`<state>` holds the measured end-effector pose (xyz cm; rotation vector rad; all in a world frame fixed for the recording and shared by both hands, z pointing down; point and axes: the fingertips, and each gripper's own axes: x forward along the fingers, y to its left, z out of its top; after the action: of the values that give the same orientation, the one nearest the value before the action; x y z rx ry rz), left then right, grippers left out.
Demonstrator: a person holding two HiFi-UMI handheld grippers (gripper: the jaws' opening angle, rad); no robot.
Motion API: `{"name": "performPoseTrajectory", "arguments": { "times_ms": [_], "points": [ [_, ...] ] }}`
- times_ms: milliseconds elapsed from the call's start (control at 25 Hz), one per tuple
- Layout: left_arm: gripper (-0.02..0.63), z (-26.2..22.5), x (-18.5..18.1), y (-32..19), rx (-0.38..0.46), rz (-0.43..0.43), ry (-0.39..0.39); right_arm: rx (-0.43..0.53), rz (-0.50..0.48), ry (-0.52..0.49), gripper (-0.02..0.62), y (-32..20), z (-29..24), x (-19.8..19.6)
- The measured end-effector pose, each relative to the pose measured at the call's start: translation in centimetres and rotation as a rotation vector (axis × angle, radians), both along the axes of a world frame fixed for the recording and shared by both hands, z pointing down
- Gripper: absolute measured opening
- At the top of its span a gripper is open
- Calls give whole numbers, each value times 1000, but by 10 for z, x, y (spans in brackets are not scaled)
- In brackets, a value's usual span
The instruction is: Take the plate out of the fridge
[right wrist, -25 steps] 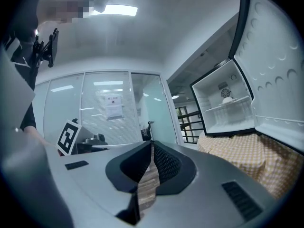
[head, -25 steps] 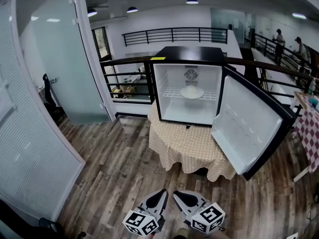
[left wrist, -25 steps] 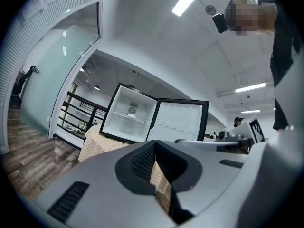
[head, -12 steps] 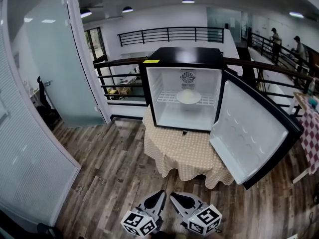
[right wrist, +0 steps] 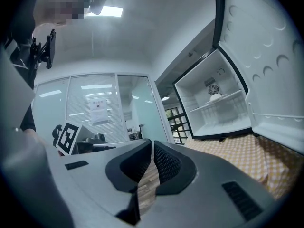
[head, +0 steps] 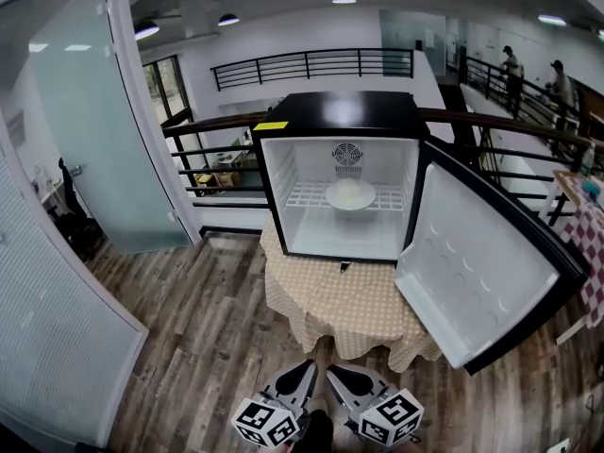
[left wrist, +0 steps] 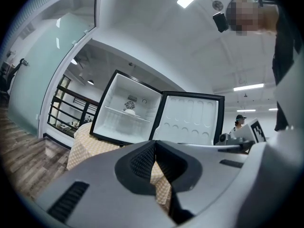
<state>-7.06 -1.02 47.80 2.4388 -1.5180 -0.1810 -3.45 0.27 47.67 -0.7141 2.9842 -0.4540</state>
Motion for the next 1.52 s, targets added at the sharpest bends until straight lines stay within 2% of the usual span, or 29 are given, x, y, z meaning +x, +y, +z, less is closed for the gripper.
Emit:
{"name": "performPoseTrajectory", "arguments": {
  "times_ms": [240, 920, 1240, 1520],
  "points": [
    [8, -12, -7, -62, 31, 54, 18, 4, 64, 3, 40, -61, -8, -6],
    [8, -4, -31, -189, 0, 187, 62, -73, 193, 20, 40, -182, 0, -42],
    [8, -1, -47, -225, -1, 248, 69, -98, 252, 21, 40, -221, 5, -63],
    [8, 10, -52, -239, -22, 266, 79, -149, 275, 1, 40, -235, 13, -70]
  ]
}}
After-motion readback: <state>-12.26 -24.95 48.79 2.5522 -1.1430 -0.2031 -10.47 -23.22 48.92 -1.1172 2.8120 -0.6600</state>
